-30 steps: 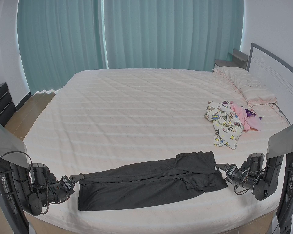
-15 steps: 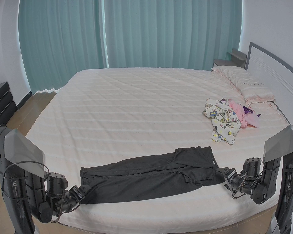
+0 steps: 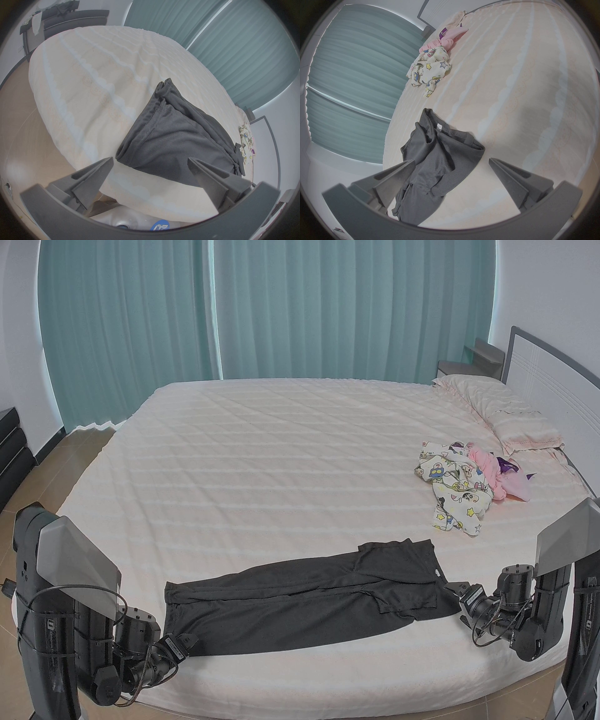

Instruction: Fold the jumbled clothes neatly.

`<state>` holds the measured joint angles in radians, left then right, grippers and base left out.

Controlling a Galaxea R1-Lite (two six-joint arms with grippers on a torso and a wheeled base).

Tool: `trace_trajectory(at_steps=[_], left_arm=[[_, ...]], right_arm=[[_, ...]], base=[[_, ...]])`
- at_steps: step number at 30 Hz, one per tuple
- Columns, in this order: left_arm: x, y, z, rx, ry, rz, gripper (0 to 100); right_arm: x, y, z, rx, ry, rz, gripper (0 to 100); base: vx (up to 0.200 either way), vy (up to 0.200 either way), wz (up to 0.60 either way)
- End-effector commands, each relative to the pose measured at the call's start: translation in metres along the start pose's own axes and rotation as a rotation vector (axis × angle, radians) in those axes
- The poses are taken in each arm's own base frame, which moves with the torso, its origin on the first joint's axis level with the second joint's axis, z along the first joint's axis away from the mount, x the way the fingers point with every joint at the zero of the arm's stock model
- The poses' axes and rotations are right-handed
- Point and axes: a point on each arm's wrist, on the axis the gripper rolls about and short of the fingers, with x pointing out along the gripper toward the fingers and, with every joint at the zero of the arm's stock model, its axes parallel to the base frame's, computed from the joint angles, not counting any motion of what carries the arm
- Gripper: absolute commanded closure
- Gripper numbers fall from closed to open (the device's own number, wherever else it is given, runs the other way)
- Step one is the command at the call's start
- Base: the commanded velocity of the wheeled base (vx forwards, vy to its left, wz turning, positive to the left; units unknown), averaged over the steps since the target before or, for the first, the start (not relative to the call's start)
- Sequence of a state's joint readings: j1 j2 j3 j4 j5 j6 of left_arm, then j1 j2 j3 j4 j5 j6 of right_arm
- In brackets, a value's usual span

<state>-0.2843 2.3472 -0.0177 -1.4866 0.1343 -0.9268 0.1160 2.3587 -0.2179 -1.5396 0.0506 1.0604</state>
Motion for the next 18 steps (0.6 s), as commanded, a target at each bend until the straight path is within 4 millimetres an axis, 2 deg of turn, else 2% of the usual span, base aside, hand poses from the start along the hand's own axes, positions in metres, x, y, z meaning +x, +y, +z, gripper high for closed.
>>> trace_trajectory(at_steps=[1, 5, 6, 18], left_arm=[[0.0, 0.004, -0.005, 0.012, 0.021, 0.023, 0], [0.004, 0.001, -0.002, 0.007, -0.017, 0.015, 0], [0.004, 0.001, -0.002, 0.007, -0.021, 0.018, 100], [0.003, 0.01, 0.003, -0.016, -0.065, 0.088, 100]], right_arm=[[0.001, -0.002, -0.001, 0.0, 0.006, -0.009, 0], [0.0, -0.001, -0.003, -0.009, 0.011, -0.01, 0], [-0.001, -0.002, -0.007, -0.019, 0.023, -0.019, 0], [0.008, -0.007, -0.019, -0.081, -0.003, -0.079, 0]], base=[[0.0, 0.0, 0.0], [0.0, 0.0, 0.0], [0.0, 0.0, 0.0], [0.0, 0.0, 0.0]])
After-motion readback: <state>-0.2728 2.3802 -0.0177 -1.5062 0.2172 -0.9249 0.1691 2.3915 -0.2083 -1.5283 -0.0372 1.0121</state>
